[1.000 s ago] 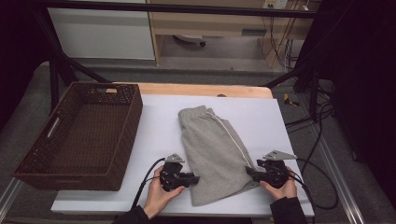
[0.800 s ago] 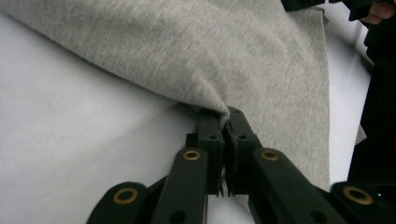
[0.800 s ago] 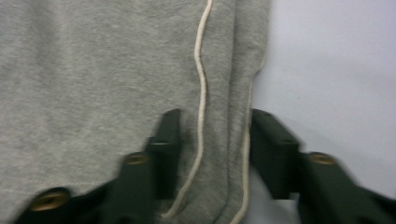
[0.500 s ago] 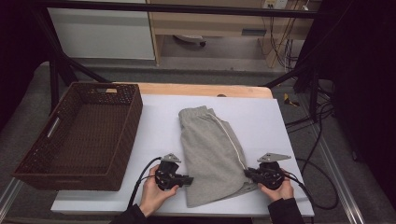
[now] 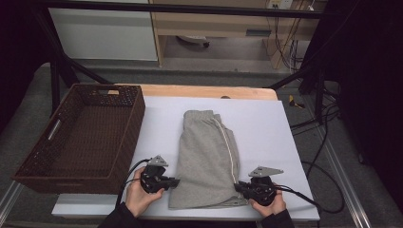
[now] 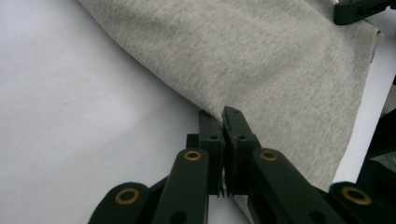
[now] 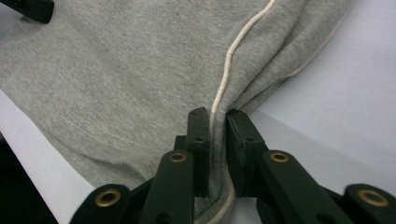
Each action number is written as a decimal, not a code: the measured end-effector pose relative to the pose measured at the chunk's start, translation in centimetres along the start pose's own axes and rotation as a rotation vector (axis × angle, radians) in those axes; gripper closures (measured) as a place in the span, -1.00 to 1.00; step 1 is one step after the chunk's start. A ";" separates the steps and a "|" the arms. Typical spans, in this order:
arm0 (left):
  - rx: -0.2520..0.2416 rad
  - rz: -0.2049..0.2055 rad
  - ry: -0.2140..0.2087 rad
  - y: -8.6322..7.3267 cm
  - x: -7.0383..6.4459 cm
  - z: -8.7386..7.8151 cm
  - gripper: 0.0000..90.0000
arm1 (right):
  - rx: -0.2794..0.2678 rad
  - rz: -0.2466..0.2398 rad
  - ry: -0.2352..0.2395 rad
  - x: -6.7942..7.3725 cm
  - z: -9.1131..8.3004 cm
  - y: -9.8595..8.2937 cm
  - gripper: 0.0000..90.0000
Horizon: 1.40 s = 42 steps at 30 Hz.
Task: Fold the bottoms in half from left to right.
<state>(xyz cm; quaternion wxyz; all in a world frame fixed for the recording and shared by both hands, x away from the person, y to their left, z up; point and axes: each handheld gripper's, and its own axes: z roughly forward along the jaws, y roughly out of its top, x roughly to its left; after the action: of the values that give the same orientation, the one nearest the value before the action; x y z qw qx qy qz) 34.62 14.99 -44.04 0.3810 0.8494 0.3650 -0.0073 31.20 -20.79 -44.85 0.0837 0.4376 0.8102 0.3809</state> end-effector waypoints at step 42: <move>-0.100 0.019 0.056 0.1 0.9 -0.7 -0.72 | -0.097 -0.074 -0.101 -6.8 5.5 13.5 0.88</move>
<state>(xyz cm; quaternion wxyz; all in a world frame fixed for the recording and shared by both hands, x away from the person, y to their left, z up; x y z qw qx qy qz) 35.15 15.94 -43.78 0.4126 0.8327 0.3674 0.0383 46.61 -18.67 -40.76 0.1596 0.4216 0.8010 0.3939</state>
